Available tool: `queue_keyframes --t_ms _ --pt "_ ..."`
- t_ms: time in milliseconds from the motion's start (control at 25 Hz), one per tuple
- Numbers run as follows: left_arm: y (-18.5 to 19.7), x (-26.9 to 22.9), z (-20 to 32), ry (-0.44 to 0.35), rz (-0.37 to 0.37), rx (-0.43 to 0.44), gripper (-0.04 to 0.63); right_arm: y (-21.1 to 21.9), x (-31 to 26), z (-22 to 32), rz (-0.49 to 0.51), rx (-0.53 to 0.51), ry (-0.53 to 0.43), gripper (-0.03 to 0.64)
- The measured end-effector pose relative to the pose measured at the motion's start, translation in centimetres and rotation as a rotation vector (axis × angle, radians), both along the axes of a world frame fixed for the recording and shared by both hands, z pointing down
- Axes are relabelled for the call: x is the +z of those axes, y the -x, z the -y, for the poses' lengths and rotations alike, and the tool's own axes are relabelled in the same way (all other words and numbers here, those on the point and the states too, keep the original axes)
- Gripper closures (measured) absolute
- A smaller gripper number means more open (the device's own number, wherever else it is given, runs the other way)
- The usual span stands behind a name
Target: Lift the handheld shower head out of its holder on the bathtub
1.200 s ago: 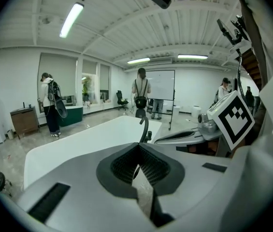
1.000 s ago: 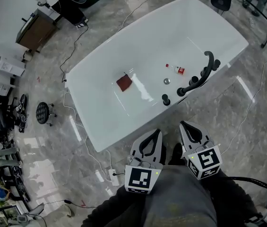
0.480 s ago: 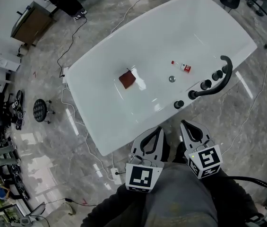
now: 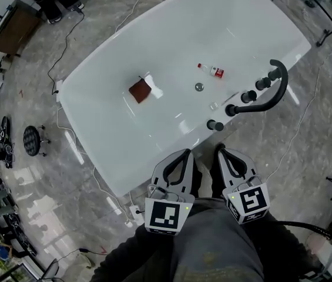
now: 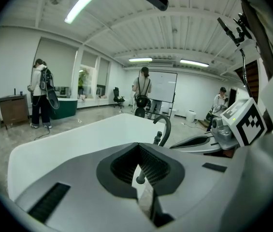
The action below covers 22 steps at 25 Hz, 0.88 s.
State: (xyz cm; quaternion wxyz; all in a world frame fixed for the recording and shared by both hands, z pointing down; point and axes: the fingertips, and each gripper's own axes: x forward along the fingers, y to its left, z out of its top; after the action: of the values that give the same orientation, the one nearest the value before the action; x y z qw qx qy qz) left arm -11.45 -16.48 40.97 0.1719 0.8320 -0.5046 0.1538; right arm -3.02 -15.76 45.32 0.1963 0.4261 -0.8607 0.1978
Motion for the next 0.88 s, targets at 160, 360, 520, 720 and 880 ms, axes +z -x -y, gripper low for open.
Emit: queue_keyframes --t_ms 160,360,520,720,880 --pt "-0.7 1.9 1.3 0.001 0.012 0.015 0.592 -0.9 1.9 0.6 -0.004 0.008 -0.021 0.614" --pt "-1.3 4.6 2.3 0.023 0.026 0.002 0.592 -1.9 4.8 1.3 0.027 0.015 -0.005 0.614" --pt "-1.5 6.7 3.0 0.045 0.04 -0.01 0.592 -2.3 7.2 2.0 0.043 0.013 0.01 0.614" --pt "-2.0 8.3 4.2 0.058 0.058 -0.008 0.592 -3.2 9.7 2.9 0.035 -0.002 0.033 0.611" --pt "-3.0 8.8 4.9 0.056 0.058 0.006 0.592 -3.1 10.8 3.8 0.012 -0.052 0.035 0.439"
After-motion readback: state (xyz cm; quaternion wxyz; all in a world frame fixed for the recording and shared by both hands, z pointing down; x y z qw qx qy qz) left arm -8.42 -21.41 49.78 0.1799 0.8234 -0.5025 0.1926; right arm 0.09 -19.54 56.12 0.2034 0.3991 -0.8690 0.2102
